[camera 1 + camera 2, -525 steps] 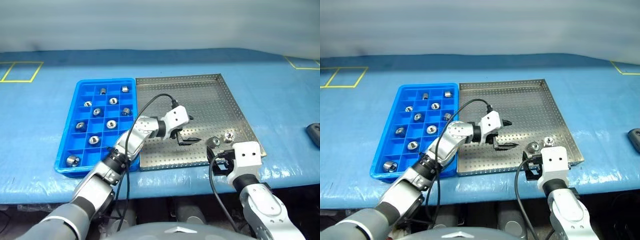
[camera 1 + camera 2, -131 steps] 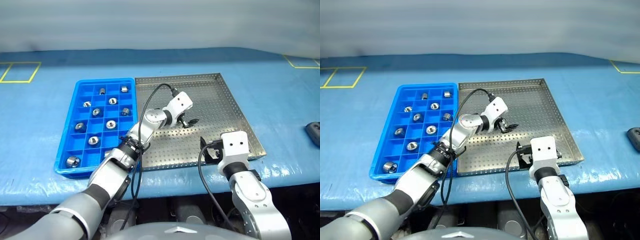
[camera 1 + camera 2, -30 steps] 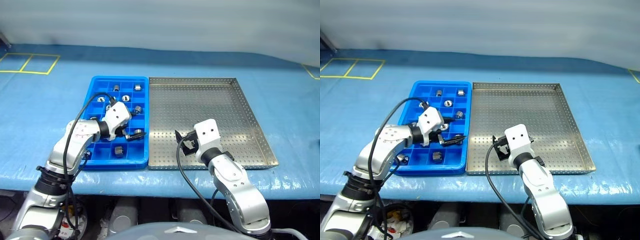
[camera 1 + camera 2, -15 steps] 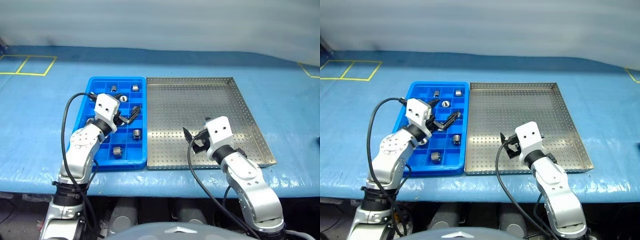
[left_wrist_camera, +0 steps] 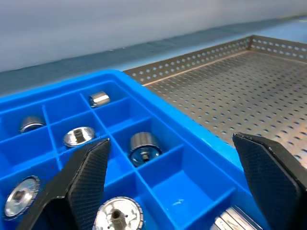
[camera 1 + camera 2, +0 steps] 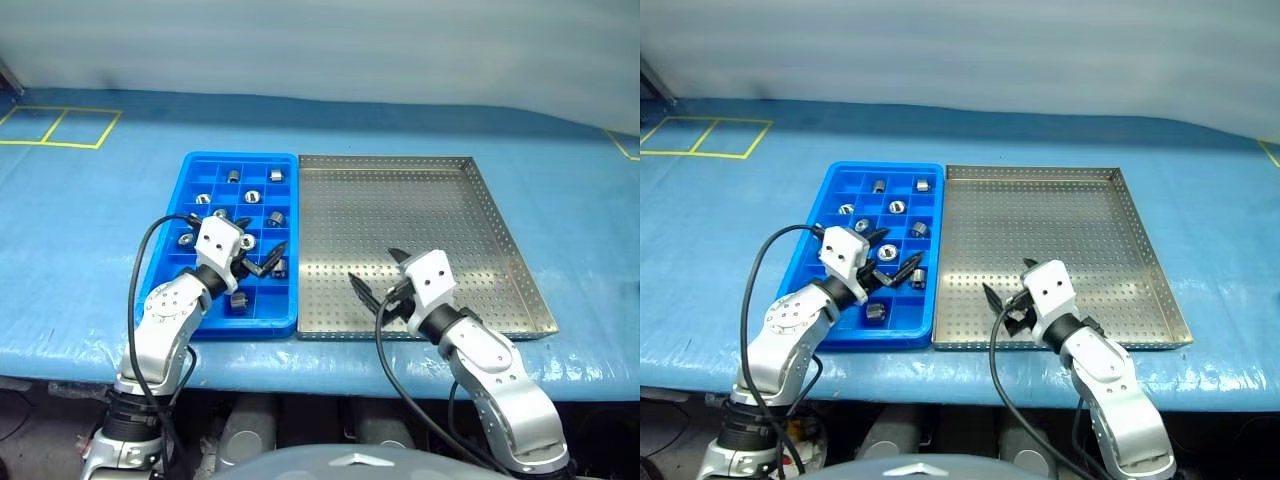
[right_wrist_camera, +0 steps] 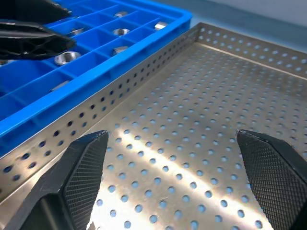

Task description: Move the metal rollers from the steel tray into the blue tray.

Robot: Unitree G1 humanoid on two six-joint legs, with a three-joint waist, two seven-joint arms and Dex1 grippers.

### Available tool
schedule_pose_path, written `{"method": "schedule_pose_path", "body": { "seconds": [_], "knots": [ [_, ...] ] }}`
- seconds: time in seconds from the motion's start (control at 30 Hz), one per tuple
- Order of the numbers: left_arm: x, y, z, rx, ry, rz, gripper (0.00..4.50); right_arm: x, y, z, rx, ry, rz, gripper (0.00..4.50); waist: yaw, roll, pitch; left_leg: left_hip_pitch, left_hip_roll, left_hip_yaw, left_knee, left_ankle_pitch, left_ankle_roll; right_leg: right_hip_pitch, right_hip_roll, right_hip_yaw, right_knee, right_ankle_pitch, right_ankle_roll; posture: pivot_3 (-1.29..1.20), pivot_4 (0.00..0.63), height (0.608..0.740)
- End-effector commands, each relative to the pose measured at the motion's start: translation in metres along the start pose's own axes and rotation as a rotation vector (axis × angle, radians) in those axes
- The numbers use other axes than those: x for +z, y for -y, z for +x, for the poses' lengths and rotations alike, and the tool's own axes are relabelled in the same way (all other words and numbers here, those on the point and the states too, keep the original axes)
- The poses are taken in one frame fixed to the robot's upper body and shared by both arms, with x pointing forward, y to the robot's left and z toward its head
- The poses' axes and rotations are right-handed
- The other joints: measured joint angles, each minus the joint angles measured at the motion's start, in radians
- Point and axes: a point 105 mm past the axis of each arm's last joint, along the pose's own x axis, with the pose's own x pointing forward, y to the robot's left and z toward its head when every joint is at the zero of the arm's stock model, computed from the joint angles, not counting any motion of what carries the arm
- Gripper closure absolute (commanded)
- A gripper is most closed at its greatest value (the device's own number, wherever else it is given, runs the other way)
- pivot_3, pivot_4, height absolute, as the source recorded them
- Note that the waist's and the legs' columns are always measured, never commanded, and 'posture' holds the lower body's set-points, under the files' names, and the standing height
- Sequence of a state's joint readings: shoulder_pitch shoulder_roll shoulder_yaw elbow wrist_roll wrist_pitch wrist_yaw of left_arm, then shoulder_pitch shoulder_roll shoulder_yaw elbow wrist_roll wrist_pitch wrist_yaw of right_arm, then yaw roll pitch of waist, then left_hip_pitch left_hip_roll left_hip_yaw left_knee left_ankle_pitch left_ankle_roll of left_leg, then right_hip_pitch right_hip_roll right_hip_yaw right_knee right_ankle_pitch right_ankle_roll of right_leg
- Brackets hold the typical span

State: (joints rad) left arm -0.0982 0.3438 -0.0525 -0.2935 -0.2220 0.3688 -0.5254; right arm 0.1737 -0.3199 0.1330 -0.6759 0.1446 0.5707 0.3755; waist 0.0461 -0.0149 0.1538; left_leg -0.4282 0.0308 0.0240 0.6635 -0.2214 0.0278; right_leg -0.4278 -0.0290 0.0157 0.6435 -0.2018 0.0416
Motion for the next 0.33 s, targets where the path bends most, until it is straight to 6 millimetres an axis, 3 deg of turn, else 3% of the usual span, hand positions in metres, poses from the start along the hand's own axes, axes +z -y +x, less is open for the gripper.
{"method": "schedule_pose_path", "body": {
  "seconds": [0.03,0.33],
  "knots": [
    [0.022,0.013,0.006,-0.083,0.071,0.042,0.05,0.013,-0.003,-0.003,0.008,0.053,-0.015,0.00,0.000,0.000,0.000,0.000,0.000,0.000,0.000,0.000,0.000,0.000,0.000,0.000,0.000,0.000,0.000,0.14,0.150,0.740],
    [0.028,0.019,0.020,-0.118,0.098,0.036,0.05,0.013,0.000,-0.011,-0.040,0.055,-0.009,0.00,-0.004,0.000,0.000,0.000,-0.001,0.000,-0.001,0.000,0.000,0.000,0.000,0.000,0.000,0.000,0.000,0.09,0.150,0.740]
  ]
}}
